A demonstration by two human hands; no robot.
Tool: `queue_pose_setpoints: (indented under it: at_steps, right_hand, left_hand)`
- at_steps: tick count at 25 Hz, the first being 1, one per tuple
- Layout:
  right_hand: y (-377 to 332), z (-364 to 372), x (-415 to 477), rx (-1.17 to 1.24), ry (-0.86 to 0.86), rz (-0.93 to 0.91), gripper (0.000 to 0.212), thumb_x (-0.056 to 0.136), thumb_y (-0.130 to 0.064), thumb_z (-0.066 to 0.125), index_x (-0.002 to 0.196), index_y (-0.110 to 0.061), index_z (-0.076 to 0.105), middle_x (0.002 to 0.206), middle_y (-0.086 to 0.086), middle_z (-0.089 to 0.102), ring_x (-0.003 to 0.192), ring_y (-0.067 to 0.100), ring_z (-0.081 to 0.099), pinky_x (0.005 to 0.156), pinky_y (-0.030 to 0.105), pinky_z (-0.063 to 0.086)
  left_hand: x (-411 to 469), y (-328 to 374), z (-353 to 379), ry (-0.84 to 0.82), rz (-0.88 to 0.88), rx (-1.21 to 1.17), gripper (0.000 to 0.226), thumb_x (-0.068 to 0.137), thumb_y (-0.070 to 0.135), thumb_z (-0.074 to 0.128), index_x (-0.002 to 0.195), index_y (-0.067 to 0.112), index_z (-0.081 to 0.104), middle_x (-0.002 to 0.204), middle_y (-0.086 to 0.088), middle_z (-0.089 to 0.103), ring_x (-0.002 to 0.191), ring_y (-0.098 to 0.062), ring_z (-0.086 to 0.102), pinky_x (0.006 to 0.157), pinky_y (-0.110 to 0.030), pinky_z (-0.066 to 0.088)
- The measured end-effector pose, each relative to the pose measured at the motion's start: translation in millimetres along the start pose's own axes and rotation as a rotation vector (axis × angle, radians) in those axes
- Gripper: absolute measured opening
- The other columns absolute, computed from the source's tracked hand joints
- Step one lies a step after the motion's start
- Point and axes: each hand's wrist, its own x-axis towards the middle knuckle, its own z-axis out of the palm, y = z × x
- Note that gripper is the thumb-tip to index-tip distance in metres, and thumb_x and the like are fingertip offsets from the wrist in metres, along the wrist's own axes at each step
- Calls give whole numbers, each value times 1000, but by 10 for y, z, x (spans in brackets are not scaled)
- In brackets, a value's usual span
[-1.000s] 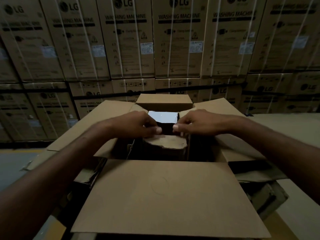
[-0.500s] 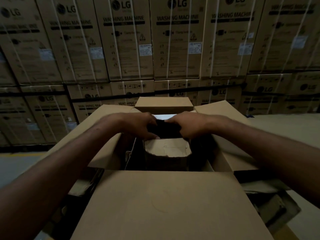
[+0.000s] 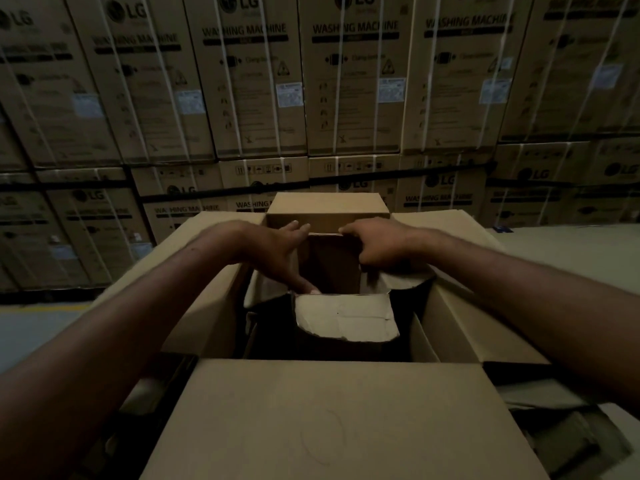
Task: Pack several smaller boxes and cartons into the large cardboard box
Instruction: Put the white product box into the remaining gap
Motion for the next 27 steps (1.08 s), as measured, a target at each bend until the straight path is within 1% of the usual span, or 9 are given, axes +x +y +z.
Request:
queue_pose_setpoints:
  at_steps: [4, 6, 8, 12, 15, 17, 21, 24, 27]
  right_hand:
    - [38, 68, -3, 141, 76, -10, 68, 89, -6, 71, 150, -25, 49, 140, 0, 58, 121, 19, 58, 96, 40, 58]
    - [52, 97, 10, 116, 95, -29, 67, 90, -6, 70, 150, -27, 50, 141, -2, 58, 121, 17, 58, 95, 36, 57]
    - [60, 118, 25, 87, 104, -25, 65, 91, -7, 68, 150, -28, 50, 140, -3, 60, 122, 16, 58, 97, 34, 55]
    - [62, 106, 29, 38, 111, 22, 63, 93, -15, 66, 151, -31, 47, 144, -2, 57, 128, 19, 53, 111, 51, 44]
    - [30, 11, -128, -150, 198, -29, 63, 95, -38, 67, 153, -35, 42, 154, -3, 49, 140, 22, 40, 115, 53, 31]
    - [-8, -3, -331, -151, 180, -33, 63, 95, -45, 67, 152, -36, 42, 156, -3, 45, 143, 23, 38, 115, 53, 32]
    - [-112, 194, -680, -185, -5, 69, 53, 100, -50, 55, 151, -36, 47, 158, 1, 39, 143, 24, 39, 115, 50, 39]
    - [-209, 206, -762, -142, 43, 67, 46, 103, -43, 52, 148, -32, 53, 151, 1, 45, 133, 19, 48, 109, 43, 46]
    - [-250, 178, -825, -20, 19, 47, 42, 104, -34, 55, 146, -27, 56, 155, 0, 43, 136, 18, 48, 111, 36, 45]
  left_hand:
    - [-1, -43, -10, 78, 1, -160, 103, 89, 47, 73, 163, 32, 3, 171, 7, -6, 157, -28, 5, 121, -47, 25]
    - [37, -39, -21, 72, -1, -168, 83, 94, 36, 70, 161, 31, 21, 169, 0, 17, 152, -28, 25, 106, -35, 38]
    - [81, -33, -3, 55, -4, -163, 75, 96, 31, 68, 160, 28, 29, 164, -2, 29, 146, -26, 37, 94, -29, 39]
    - [36, 8, -8, 38, -9, -275, 73, 97, 32, 67, 159, 32, 30, 167, -2, 23, 145, -27, 38, 94, -30, 42]
    - [-167, 51, -25, 30, 5, -260, 86, 87, 55, 66, 160, 38, 25, 171, 5, 1, 155, -31, 17, 112, -44, 37]
    - [-349, 91, 2, -32, 46, -225, 89, 74, 67, 61, 155, 42, 35, 170, 12, -4, 156, -29, 10, 115, -48, 34]
    - [-512, 139, 210, -131, 108, -15, 50, 92, 55, 61, 137, 34, 61, 170, 12, 6, 156, -23, 12, 115, -43, 32]
    - [-526, 92, 282, -80, 115, 51, 32, 96, 44, 64, 122, 28, 70, 169, 11, 9, 155, -21, 13, 118, -44, 30]
    - [-601, 61, 274, -104, 132, 7, 4, 97, 37, 65, 96, 36, 69, 166, 9, 23, 152, -21, 21, 115, -42, 33]
